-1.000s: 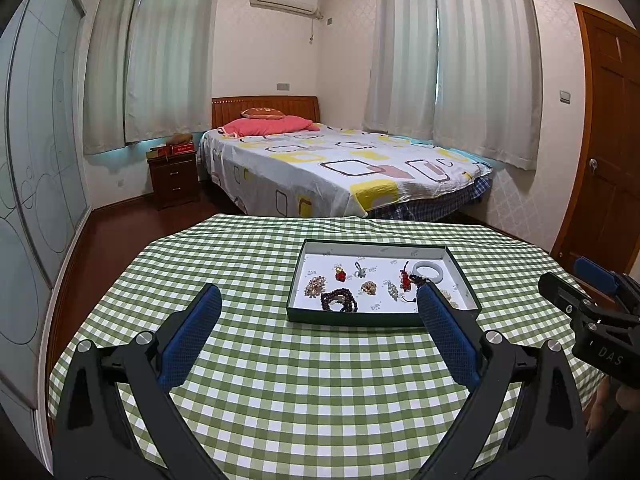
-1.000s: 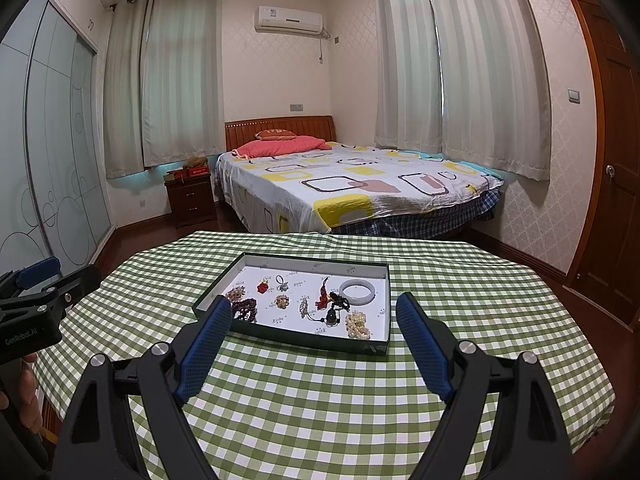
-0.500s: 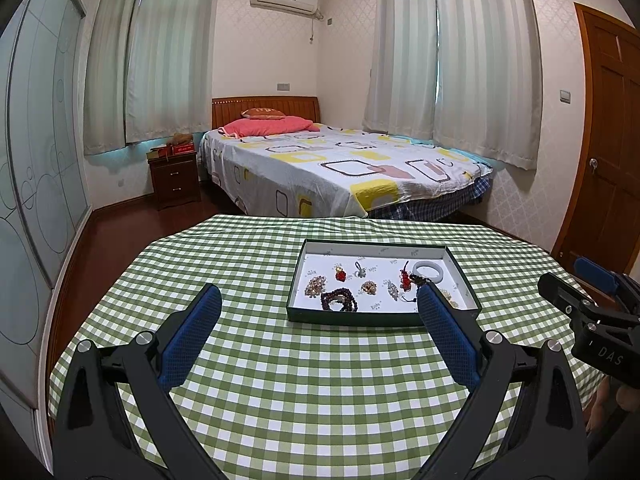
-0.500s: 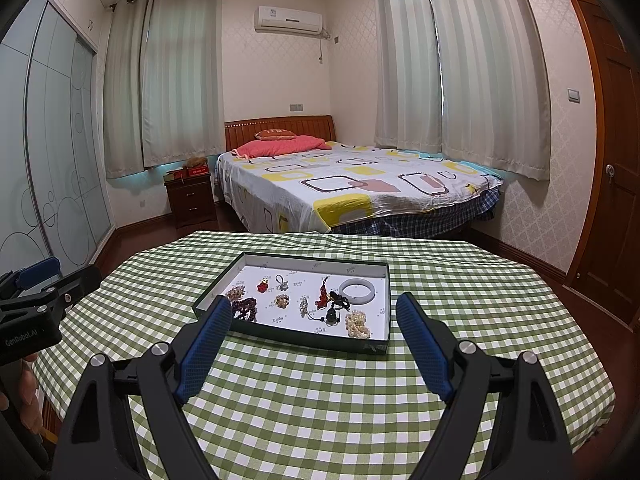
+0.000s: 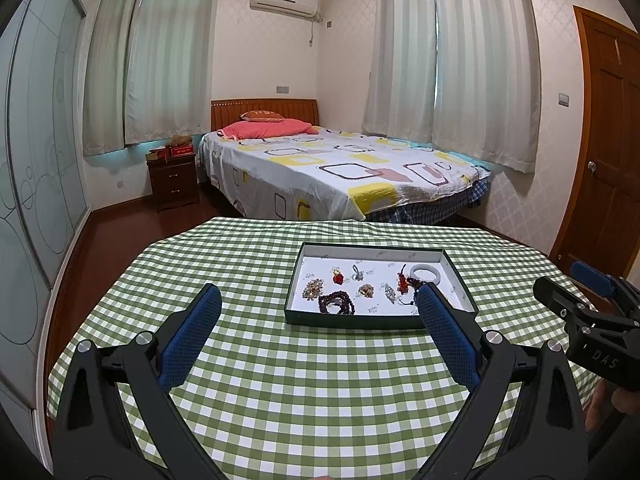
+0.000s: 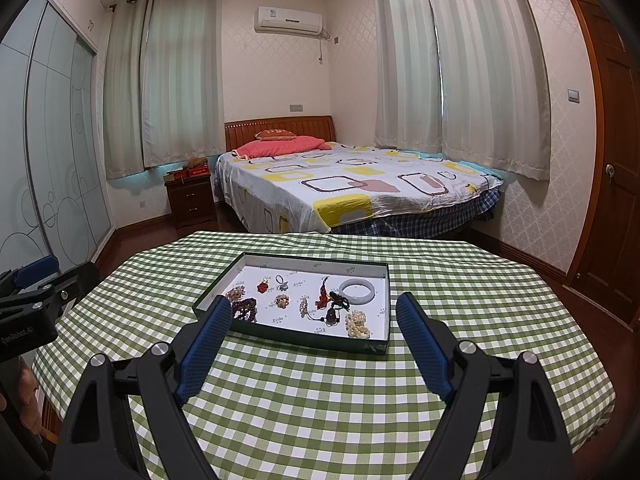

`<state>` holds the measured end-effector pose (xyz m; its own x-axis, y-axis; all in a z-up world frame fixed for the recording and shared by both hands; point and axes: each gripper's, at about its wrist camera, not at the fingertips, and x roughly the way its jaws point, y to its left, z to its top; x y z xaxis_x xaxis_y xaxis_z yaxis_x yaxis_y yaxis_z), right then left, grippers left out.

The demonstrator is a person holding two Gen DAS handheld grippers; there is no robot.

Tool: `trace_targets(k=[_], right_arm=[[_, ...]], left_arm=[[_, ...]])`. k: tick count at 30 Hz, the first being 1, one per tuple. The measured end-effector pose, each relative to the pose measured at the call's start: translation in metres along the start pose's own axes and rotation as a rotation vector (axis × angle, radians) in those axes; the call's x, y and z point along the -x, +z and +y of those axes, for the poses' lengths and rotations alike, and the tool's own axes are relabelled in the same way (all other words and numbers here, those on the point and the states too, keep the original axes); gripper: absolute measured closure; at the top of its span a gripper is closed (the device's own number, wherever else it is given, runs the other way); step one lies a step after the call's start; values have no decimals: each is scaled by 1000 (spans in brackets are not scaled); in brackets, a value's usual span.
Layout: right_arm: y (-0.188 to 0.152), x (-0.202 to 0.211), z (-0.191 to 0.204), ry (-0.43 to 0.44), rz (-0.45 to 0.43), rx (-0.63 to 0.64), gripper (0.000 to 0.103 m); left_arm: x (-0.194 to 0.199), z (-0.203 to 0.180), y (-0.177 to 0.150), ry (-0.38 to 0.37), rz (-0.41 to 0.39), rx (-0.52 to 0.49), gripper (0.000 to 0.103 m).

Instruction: Organize jewelry

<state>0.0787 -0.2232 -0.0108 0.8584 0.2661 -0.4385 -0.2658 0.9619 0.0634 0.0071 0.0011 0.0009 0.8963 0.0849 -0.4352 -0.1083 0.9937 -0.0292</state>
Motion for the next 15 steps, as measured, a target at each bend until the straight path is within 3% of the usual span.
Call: trace_targets(k=[15], right_arm=[[0,0,0,0,-2,1,21]], left_arm=[[0,-4,2,6,-2,-18,4]])
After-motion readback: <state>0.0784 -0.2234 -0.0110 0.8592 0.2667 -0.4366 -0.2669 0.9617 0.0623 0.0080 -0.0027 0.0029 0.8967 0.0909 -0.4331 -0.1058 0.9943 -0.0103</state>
